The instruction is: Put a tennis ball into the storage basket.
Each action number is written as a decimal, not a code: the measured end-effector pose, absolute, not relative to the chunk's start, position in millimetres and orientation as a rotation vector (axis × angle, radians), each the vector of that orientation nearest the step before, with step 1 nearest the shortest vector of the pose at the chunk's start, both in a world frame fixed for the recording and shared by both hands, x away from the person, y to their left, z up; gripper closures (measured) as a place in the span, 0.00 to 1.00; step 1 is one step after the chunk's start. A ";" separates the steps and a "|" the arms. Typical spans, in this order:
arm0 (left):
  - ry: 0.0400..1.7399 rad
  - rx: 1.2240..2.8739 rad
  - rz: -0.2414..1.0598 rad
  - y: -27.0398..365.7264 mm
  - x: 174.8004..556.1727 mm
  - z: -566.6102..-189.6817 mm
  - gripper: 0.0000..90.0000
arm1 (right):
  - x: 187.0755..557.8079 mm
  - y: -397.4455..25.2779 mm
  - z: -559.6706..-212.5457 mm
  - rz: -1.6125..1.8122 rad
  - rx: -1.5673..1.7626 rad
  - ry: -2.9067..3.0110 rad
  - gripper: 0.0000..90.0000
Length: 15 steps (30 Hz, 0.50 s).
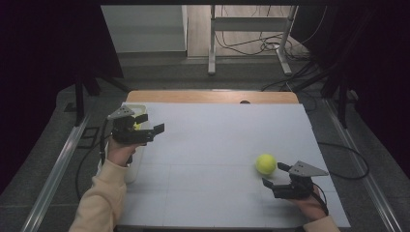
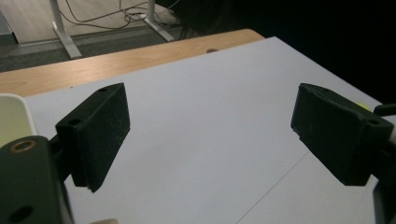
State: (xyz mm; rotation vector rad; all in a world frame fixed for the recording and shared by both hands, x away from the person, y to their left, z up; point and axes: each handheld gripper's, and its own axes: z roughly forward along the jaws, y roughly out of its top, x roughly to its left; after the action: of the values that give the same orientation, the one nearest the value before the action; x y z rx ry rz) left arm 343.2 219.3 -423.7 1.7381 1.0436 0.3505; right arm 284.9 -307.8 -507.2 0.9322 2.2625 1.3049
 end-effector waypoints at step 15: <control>0.990 1.751 0.275 197.2 344.0 -430.4 0.14 | 281.8 -309.3 -508.2 1.289 0.932 2.266 0.16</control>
State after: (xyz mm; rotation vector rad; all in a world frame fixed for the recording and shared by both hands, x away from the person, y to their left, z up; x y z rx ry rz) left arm 344.0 197.2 -430.4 1.7506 0.9898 0.2749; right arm 281.8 -309.3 -508.2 0.9325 2.2665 1.2890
